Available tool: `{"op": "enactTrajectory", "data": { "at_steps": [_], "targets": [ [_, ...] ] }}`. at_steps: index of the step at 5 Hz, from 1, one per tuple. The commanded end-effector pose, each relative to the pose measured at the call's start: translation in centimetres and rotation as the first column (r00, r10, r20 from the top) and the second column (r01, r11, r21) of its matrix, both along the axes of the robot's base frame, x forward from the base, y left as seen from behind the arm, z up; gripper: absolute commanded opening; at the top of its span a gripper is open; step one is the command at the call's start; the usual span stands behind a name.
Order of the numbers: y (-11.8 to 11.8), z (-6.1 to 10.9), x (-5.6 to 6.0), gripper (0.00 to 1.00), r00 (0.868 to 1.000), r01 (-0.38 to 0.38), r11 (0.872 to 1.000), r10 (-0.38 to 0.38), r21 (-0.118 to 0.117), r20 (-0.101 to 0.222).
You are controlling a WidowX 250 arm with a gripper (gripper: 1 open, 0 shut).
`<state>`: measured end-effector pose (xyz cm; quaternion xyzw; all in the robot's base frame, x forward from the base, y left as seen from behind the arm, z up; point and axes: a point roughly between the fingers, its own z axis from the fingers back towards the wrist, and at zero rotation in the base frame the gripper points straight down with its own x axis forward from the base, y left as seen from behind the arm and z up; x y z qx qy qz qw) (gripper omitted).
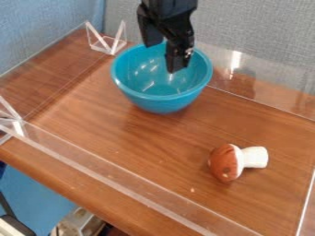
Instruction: Remove the mushroom from inside the blue bowl and put it on the table
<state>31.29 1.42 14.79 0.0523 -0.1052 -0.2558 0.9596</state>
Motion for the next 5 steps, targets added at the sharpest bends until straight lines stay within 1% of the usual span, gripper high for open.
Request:
{"op": "enactTrajectory", "data": {
  "at_steps": [1,2,3,4,5],
  "targets": [
    [0.6,0.7,1.4,1.0,0.999,0.025,1.0,-0.025,0.005,0.034],
    [0.7,0.1,2.0,1.0,0.998,0.061,0.998,-0.061,0.006,0.02],
    [1.1,-0.7,1.4,1.0,0.992,0.126,0.992,-0.126,0.006,0.009],
    [1.4,-1.3,0.8,0.0,0.981,0.192,0.981,-0.192,0.007,0.001],
    [1.5,-1.2,0.4,1.0,0.98,0.2,0.98,-0.2,0.007,0.0]
  ]
}}
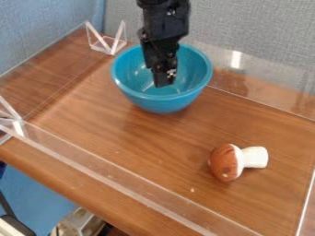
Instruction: Remove the mushroom from inside the blue bowl and put it on the table
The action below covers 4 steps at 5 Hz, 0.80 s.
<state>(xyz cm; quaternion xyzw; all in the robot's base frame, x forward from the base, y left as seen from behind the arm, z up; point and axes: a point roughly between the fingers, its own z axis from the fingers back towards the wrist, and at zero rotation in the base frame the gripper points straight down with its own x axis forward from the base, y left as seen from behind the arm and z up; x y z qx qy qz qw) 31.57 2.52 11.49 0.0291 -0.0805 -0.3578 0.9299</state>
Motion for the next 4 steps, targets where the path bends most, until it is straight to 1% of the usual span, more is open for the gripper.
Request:
{"op": "enactTrajectory", "data": {
  "at_steps": [1,3,4],
  "targets": [
    [0.4,2.2,-0.2,1.0,0.998,-0.004,1.0,0.003,0.007,0.064],
    [-0.5,5.5,-0.7,1.0,0.996,0.049,0.999,-0.05,0.014,0.078],
    [-1.2,5.5,-0.5,1.0,0.997,-0.021,1.0,0.019,0.019,0.08]
  ]
}}
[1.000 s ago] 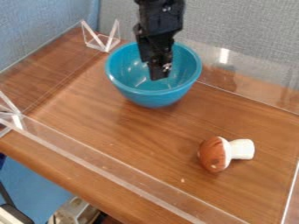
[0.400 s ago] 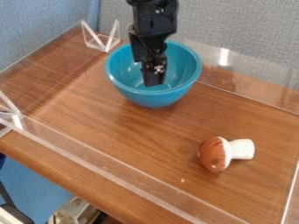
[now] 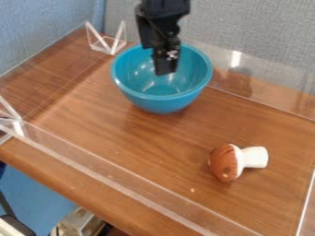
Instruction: Remove the mushroom from inside the blue bowl and put it on the table
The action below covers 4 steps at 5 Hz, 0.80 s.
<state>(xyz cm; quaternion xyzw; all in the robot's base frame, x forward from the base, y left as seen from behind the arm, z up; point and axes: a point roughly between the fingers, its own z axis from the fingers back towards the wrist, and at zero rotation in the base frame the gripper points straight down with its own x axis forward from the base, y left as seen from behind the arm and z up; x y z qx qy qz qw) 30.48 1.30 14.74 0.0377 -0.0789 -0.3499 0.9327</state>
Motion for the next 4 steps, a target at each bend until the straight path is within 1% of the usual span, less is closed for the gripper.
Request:
{"op": "enactTrajectory", "data": {
  "at_steps": [1,2,4],
  "targets": [
    [-0.5,1.4,1.0,1.0,0.995,-0.073,0.997,0.073,0.007,0.065],
    [-0.8,0.4,1.4,1.0,0.988,-0.149,0.989,0.149,0.008,0.051],
    [-1.2,-0.9,2.6,1.0,0.992,-0.121,0.993,0.12,0.009,0.037]
  ]
}}
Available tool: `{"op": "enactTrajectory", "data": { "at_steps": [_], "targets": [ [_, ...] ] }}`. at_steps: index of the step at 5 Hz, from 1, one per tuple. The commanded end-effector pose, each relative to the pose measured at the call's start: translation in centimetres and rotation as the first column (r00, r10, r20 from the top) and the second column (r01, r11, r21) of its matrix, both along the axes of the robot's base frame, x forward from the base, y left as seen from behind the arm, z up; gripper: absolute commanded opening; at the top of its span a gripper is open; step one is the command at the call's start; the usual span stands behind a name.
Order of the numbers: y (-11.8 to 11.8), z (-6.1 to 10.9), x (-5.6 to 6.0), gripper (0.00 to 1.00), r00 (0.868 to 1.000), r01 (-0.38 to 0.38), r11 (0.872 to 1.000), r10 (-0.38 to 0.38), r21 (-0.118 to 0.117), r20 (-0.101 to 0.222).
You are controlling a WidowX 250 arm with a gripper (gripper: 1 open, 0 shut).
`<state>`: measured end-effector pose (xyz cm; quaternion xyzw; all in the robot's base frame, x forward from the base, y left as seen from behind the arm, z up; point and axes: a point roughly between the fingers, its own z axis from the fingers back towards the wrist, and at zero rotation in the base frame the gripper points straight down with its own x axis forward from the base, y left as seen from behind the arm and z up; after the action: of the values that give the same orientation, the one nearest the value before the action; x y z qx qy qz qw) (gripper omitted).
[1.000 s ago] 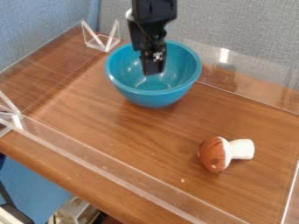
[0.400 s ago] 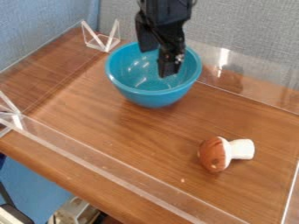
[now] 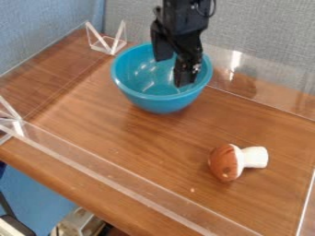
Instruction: Remove the mushroom from inside the blue bowl and put it on the table
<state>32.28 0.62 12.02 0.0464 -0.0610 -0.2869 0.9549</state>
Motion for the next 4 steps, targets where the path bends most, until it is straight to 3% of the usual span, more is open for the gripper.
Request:
{"op": "enactTrajectory", "data": {
  "at_steps": [1,2,3,4],
  "targets": [
    [-1.1,0.7,0.8,1.0,0.998,0.032,0.999,-0.032,-0.001,0.055],
    [-1.6,0.2,0.5,1.0,0.998,0.044,0.999,-0.044,-0.003,0.05],
    [-0.1,-0.2,-0.1,1.0,0.997,0.066,0.998,-0.066,-0.004,0.047],
    [-1.7,1.0,-0.1,0.0,0.985,0.163,0.987,-0.163,-0.007,0.06]
  ]
}}
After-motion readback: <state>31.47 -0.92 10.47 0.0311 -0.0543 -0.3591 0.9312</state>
